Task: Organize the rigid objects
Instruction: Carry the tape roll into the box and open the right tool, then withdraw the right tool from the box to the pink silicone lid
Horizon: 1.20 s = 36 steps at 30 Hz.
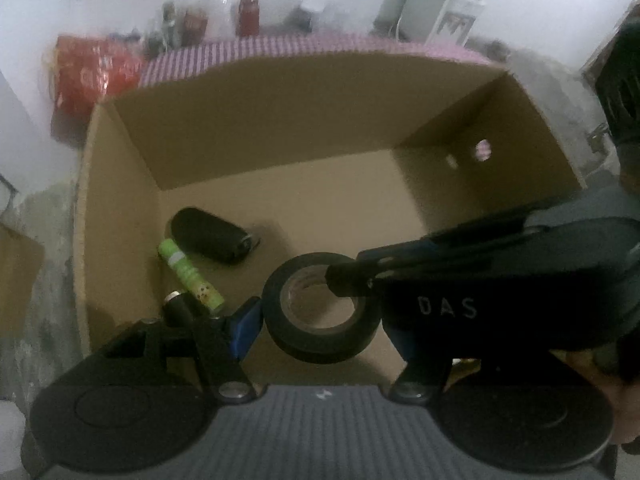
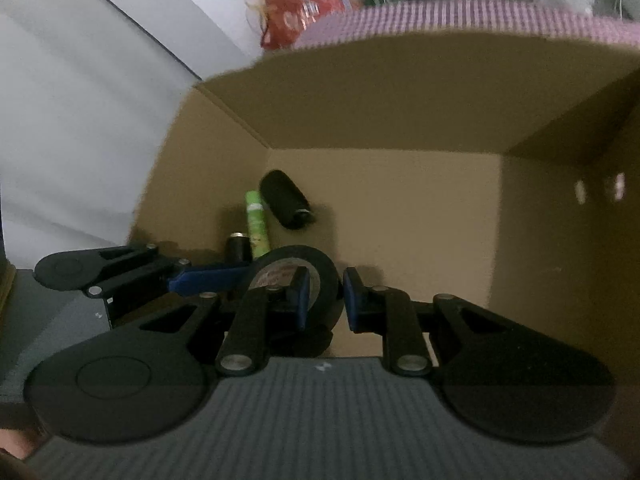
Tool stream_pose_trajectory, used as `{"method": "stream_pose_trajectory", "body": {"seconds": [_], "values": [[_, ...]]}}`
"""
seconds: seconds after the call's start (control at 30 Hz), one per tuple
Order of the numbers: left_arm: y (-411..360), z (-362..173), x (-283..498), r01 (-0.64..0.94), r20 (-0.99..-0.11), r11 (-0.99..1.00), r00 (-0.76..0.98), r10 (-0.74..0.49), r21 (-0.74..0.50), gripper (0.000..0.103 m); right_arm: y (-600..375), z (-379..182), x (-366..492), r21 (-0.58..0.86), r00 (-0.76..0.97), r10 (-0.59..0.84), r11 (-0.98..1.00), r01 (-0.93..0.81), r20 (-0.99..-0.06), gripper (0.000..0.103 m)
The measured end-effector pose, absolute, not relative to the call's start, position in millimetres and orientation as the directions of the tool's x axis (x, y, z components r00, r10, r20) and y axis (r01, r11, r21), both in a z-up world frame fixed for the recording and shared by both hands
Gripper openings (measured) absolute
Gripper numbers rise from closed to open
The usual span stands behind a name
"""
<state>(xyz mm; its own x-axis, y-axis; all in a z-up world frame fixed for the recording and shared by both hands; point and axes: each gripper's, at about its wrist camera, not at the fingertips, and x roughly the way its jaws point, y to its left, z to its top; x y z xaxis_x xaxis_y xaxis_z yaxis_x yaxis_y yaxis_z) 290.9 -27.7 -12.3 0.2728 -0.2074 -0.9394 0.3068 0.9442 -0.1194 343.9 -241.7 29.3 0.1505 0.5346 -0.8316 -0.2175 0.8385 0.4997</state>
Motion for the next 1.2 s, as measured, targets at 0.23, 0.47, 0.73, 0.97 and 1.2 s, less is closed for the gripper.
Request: {"method": "stream_pose_trajectory", "body": {"seconds": [0.23, 0.47, 0.73, 0.97, 1.2], "values": [[-24, -27, 304, 0.282, -0.961, 0.954, 0.22, -0.169, -0.103, 0.067, -230, 4, 356, 0.534, 0.072, 0.552, 0.827, -0.176, -0.831, 0.018], [-20, -22, 302, 0.274, -0.956, 0.956, 0.238, -0.172, -0.104, 0.073, -236, 1, 360, 0.572, 0.094, 0.587, 0.807, -0.146, -0.804, 0.027], [-15, 23, 276, 0.278, -0.912, 0.95, 0.335, -0.238, -0.145, 0.075, -278, 37, 335, 0.693, 0.223, 0.695, 0.714, -0.099, -0.684, 0.029], [-14, 89, 210, 0.353, -0.824, 0.924, 0.473, -0.312, -0.148, 0.082, -340, 98, 269, 0.778, 0.373, 0.758, 0.614, -0.135, -0.534, 0.029], [-14, 109, 127, 0.4, -0.732, 0.9, 0.558, -0.391, -0.175, 0.087, -399, 124, 163, 0.77, 0.481, 0.74, 0.61, -0.186, -0.47, 0.031]]}}
